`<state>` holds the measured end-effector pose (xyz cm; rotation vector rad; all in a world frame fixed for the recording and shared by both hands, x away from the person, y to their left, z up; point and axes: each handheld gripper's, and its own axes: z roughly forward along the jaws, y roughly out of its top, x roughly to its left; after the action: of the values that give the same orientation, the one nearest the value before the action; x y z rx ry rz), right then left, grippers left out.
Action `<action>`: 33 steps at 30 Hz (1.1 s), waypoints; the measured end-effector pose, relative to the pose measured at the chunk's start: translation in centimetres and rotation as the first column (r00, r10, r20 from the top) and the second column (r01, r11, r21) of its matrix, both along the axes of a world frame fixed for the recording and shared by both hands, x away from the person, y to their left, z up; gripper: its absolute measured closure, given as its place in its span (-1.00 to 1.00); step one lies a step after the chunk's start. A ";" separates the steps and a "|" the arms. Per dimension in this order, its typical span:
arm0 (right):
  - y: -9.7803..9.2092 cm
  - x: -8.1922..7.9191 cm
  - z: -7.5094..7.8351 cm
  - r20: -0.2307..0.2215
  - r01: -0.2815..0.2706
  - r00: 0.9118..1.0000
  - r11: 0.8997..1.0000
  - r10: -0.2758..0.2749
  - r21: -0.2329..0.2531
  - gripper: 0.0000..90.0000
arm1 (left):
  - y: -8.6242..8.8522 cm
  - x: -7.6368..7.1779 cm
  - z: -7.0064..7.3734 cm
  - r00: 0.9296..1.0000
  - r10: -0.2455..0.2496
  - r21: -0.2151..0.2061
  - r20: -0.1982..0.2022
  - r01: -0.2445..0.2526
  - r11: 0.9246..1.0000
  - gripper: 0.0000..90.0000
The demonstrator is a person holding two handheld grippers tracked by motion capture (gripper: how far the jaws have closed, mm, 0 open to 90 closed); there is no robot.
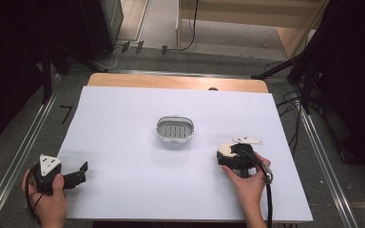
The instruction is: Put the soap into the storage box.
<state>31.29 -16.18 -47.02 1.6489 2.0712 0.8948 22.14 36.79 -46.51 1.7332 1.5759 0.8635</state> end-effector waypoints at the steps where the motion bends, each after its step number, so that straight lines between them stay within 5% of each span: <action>1: 0.1 0.0 0.0 -0.003 -0.004 1.000 1.000 0.004 -0.005 -0.46 | 0.0 0.0 0.0 1.000 0.000 0.000 0.000 0.000 1.000 -1.00; 33: 2.1 1.1 2.8 0.013 -0.062 0.998 0.998 0.062 0.025 -0.46 | 0.0 0.0 0.0 1.000 0.001 -0.002 0.000 -0.001 1.000 -1.00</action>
<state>32.40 -14.03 -44.20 1.5958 2.1220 0.9526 22.15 36.81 -46.51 1.7312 1.5767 0.8625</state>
